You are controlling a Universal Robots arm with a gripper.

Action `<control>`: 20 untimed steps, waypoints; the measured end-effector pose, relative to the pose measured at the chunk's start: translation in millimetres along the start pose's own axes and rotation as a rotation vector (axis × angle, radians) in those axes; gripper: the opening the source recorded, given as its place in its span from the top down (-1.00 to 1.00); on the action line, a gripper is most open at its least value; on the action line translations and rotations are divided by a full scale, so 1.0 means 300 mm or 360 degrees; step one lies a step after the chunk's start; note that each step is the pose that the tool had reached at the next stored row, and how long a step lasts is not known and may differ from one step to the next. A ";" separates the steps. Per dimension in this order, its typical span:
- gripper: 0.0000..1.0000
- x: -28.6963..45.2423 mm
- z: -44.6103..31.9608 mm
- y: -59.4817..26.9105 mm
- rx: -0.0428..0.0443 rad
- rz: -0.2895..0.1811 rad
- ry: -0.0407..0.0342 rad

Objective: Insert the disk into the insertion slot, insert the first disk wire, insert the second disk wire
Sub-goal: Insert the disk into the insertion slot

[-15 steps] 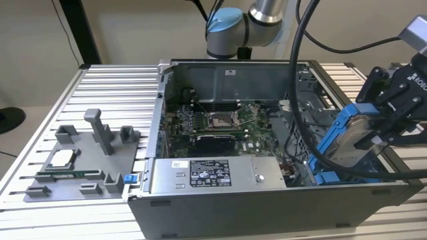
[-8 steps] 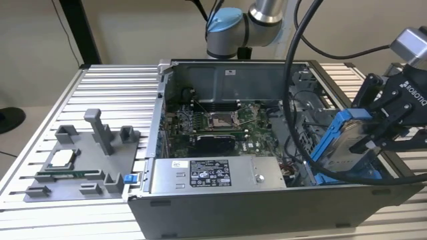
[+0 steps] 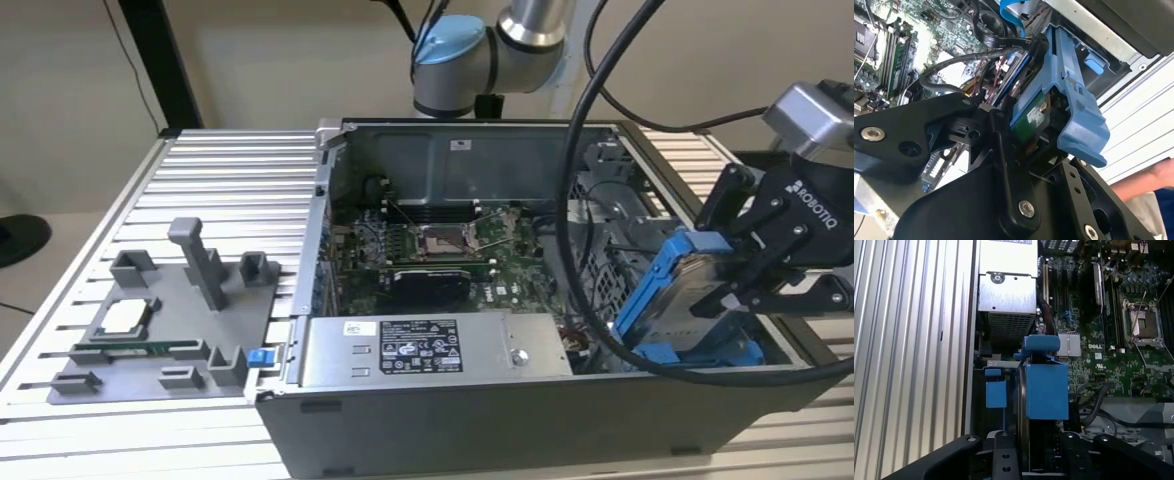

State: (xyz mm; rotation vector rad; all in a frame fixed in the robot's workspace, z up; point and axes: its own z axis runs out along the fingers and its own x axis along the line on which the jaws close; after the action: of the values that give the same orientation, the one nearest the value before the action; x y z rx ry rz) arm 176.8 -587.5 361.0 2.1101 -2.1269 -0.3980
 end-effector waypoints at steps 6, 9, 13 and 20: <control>1.00 0.000 0.003 -0.002 0.0000 0.0000 -0.0001; -1.00 0.000 0.002 -0.001 0.0000 0.0000 0.0000; -1.00 -0.004 -0.036 0.010 -0.0001 0.0000 0.0000; -1.00 -0.008 -0.069 0.054 0.0012 -0.0001 0.0000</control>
State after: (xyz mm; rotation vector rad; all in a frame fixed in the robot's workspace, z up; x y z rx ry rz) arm 166.7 -587.3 385.4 2.1154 -2.1313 -0.3908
